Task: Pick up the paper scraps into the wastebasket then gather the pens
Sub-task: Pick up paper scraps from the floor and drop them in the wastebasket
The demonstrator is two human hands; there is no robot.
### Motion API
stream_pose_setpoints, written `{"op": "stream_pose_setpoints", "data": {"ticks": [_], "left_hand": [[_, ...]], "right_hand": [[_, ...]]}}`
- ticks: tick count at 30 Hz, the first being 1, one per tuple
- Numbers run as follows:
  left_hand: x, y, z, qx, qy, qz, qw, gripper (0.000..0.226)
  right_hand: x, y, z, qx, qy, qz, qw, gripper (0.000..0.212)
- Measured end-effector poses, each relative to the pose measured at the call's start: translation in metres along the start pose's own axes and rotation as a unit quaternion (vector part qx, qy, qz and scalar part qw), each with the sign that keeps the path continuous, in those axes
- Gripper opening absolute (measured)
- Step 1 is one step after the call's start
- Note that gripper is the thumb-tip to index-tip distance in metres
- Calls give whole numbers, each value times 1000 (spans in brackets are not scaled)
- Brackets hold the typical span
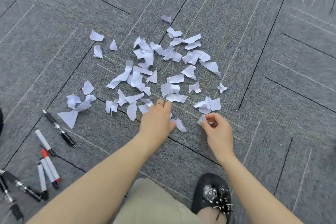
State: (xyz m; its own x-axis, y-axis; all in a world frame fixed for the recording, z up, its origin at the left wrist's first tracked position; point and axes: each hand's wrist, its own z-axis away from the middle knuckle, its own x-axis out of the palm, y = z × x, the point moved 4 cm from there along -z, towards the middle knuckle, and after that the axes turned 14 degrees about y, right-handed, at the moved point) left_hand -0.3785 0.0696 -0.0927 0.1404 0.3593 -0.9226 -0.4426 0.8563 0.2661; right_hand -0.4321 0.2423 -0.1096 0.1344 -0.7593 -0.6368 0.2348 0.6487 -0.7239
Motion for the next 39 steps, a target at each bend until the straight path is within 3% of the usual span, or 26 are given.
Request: {"op": "stream_pose_setpoints", "data": {"ticks": [5,9,12,14,19,22,26,29,35,37,39], "left_hand": [[14,8,5,-15,-20,-52,998,69],[20,1,14,-21,19,17,999,73],[37,-4,14,-23,56,57,997,75],[49,-5,19,-11,84,55,995,74],[62,3,29,26,112,30,993,76],[63,18,30,-15,132,74,988,72],[70,32,30,-49,150,161,974,50],[70,25,30,-9,173,173,970,35],[50,2,25,41,143,161,976,43],[38,-5,23,-35,156,219,963,36],[23,-10,25,-159,171,315,920,32]], "right_hand": [[-23,-26,-16,-11,-61,-7,998,7],[-8,-36,-36,-133,-104,153,974,3],[5,-25,-52,-205,-86,256,941,4],[8,-14,-58,-206,-53,241,947,8],[10,-5,-52,-185,-23,144,972,41],[11,-9,-47,-185,-20,143,972,40],[15,-10,-42,-194,-18,132,972,35],[14,-10,-43,-165,2,97,982,31],[8,-19,-50,-70,-5,80,994,21],[6,-19,-53,-4,19,26,999,20],[8,-22,-52,48,37,-34,998,21]]}}
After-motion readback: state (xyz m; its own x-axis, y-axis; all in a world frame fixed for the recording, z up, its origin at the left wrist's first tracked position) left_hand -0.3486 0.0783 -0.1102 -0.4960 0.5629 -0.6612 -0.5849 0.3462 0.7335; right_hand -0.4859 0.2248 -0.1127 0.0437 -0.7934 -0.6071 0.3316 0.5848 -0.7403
